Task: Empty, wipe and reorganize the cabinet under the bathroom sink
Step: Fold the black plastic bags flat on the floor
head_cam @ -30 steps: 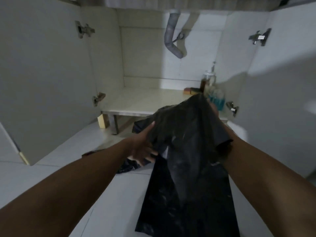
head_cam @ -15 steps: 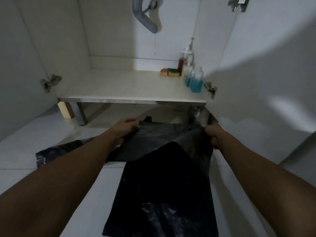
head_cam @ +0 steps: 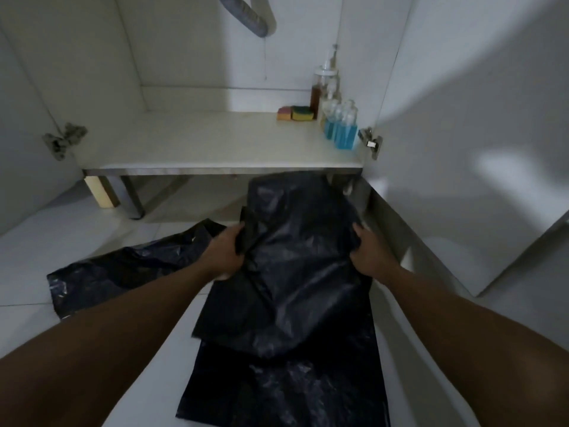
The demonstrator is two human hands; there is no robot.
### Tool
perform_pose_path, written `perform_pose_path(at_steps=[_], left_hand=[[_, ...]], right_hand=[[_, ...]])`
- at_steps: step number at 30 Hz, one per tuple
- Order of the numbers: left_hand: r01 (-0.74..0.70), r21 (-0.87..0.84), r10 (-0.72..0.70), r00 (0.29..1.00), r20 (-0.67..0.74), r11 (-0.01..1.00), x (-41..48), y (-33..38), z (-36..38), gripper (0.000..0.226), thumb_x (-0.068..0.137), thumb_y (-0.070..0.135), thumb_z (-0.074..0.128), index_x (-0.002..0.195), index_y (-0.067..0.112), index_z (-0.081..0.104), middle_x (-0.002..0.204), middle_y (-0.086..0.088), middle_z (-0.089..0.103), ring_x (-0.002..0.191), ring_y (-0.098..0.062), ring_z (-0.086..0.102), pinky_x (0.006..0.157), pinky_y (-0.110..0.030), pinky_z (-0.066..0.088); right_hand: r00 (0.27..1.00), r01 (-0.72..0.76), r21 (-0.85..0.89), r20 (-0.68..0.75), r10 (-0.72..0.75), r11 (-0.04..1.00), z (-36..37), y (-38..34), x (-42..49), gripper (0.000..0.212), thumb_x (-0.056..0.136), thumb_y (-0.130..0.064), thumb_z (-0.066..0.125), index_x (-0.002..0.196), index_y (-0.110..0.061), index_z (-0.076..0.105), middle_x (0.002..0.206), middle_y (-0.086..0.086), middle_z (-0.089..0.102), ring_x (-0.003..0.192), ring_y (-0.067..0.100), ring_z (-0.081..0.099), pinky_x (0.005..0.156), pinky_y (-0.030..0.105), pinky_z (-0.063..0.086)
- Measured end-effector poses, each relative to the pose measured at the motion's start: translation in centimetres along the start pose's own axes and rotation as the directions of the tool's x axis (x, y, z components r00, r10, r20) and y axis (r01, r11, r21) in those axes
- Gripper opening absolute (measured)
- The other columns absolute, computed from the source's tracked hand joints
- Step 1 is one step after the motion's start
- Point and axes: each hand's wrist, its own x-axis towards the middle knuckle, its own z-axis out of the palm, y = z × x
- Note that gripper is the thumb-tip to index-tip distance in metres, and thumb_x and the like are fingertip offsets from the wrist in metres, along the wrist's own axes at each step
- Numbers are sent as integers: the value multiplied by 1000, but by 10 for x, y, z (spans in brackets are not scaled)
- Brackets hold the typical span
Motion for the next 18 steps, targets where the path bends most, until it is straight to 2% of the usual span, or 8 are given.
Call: perform_pose_path(at_steps=[2, 4, 6, 8, 10, 12, 15, 18], left_hand=[[194, 45, -199, 952, 234, 980, -2, -9, 5, 75, 82, 3, 73, 148, 10, 39, 144, -14, 50, 132, -30, 48, 103, -25, 38], [280, 92, -294, 880, 373, 955, -4, -13, 10, 73, 81, 0, 73, 147, 12, 43, 143, -12, 51, 129, -28, 51, 105, -31, 45], [327, 81, -328, 836, 440, 942, -6, -15, 16, 65, 84, -5, 69, 144, 12, 48, 139, -12, 55, 123, -28, 55, 99, -35, 51], [344, 95, -349, 822, 450, 934, -8, -19, 23, 59, 86, -6, 66, 141, 10, 51, 134, -12, 57, 115, -26, 59, 95, -35, 53], [357, 92, -360, 827, 431, 930, -7, -25, 28, 55, 86, -6, 66, 138, 8, 55, 125, -12, 61, 104, -23, 61, 87, -30, 56], [356, 112, -370, 836, 404, 928, -7, -33, 30, 54, 84, -5, 70, 135, 7, 57, 119, -11, 63, 97, -24, 63, 79, -29, 56], [386, 162, -418, 813, 405, 908, -13, -38, 32, 50, 81, 2, 76, 128, 12, 61, 117, -12, 63, 93, -26, 65, 68, -32, 60], [446, 139, -456, 759, 465, 884, -18, -35, 29, 49, 82, 3, 77, 125, 16, 58, 112, -8, 55, 83, -22, 61, 52, -28, 58]], right_hand=[[942, -257, 34, 233, 243, 966, 3, 15, -4, 59, 91, 2, 52, 147, -1, 33, 141, 20, 48, 123, 37, 50, 106, 38, 41], [865, -405, 10, 329, 380, 914, 5, 24, -6, 70, 89, -1, 56, 152, -4, 24, 147, 19, 41, 127, 36, 47, 108, 42, 41], [850, -422, -11, 344, 400, 906, 8, 31, -5, 78, 85, -5, 61, 153, -8, 23, 151, 18, 35, 131, 37, 43, 107, 43, 42], [843, -426, -13, 358, 402, 904, 7, 24, -10, 78, 82, -3, 62, 151, -8, 26, 144, 19, 42, 123, 36, 49, 99, 39, 47], [890, -352, 34, 322, 324, 935, 8, 17, -15, 71, 80, 3, 61, 145, -6, 34, 131, 19, 51, 112, 32, 54, 92, 37, 49], [926, -266, 71, 295, 234, 961, 11, 10, -19, 61, 81, 5, 62, 137, -3, 40, 127, 19, 52, 113, 31, 53, 93, 37, 48], [892, -329, 38, 341, 298, 943, 16, 9, -18, 55, 85, 0, 63, 136, -2, 43, 124, 15, 50, 115, 32, 51, 92, 32, 44], [885, -397, 45, 285, 369, 917, 17, 13, -15, 60, 85, 3, 63, 141, -4, 41, 131, 18, 47, 120, 36, 51, 99, 41, 47]])
